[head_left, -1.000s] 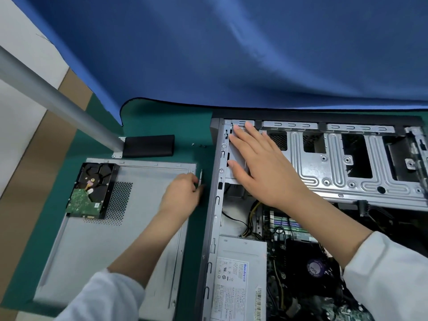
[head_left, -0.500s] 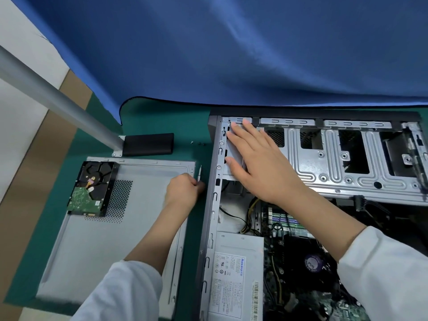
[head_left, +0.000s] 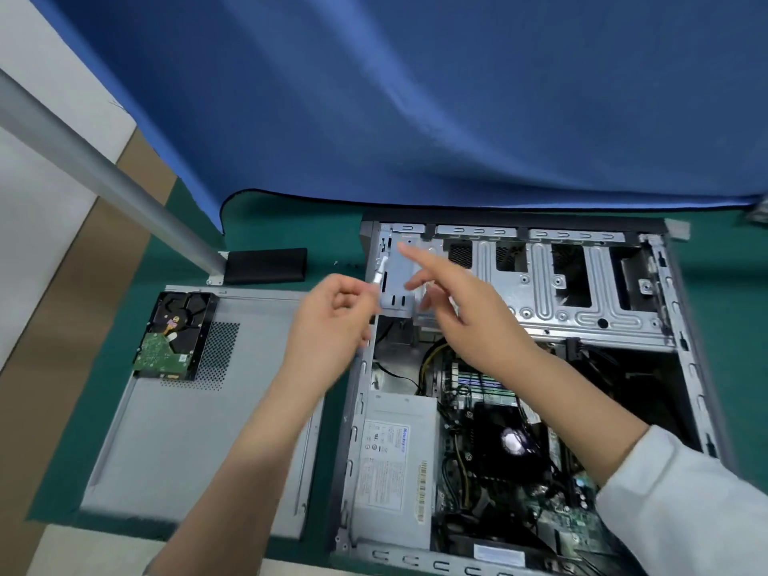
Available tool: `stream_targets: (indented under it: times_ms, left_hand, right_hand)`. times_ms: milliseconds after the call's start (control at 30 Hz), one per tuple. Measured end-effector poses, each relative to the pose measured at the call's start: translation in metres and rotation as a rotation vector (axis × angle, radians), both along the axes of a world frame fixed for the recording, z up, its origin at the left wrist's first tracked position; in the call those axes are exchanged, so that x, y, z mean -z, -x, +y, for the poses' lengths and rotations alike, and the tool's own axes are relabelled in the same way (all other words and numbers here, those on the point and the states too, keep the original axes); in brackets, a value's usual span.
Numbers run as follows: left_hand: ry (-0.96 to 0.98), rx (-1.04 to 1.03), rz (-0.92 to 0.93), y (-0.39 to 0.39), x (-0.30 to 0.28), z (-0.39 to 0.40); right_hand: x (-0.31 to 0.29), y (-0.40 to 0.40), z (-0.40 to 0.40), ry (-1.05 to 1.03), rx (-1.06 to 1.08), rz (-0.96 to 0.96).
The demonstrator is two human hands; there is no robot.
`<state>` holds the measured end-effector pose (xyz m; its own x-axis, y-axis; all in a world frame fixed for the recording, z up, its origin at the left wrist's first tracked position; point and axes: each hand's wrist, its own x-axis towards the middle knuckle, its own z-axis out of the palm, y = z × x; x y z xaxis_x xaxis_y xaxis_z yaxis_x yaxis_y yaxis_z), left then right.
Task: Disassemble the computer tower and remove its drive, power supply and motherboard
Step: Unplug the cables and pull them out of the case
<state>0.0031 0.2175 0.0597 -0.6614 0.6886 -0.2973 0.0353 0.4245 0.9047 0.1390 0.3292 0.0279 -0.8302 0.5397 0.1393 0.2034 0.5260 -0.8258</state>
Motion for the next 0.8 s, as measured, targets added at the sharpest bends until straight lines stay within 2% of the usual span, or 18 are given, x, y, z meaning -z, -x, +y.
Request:
stream_targets:
  times_ms: [67, 167, 267, 367, 467, 533, 667, 800]
  left_hand:
    - [0.000, 0.051, -0.040, -0.026, -0.002, 0.005]
    - [-0.001, 0.129, -0.046, -0.057, 0.004, 0.007]
    - [-0.074, 0.295, 0.054, -0.075, 0.013, -0.001]
    - [0.002, 0.405, 0.304, -0.077, 0.031, -0.015]
    - [0.207, 0.474, 0.671, -0.081, 0.052, -0.028]
    - [0.297, 0.518, 0.905, -0.088, 0.057, -0.032]
    - [0.351, 0.508, 0.938, -0.090, 0.058, -0.028]
    - [0.347, 0.489, 0.910, -0.094, 0.058, -0.030]
  right_hand:
    - [-0.008, -0.014, -0.006, -0.084, -0.030, -0.062]
    - [-0.012, -0.038, -0.015, -0.154, 0.049, -0.106]
    - [-0.010, -0.068, -0.019, -0.255, 0.151, -0.171]
    - [-0.004, -0.099, -0.018, -0.287, 0.257, -0.250]
    - [0.003, -0.125, -0.015, -0.184, 0.327, -0.250]
    - [0.006, -0.135, -0.013, -0.203, 0.338, -0.234]
    - [0.014, -0.147, -0.004, -0.354, 0.381, -0.254]
    - [0.025, -0.157, -0.003, -0.343, 0.443, -0.385]
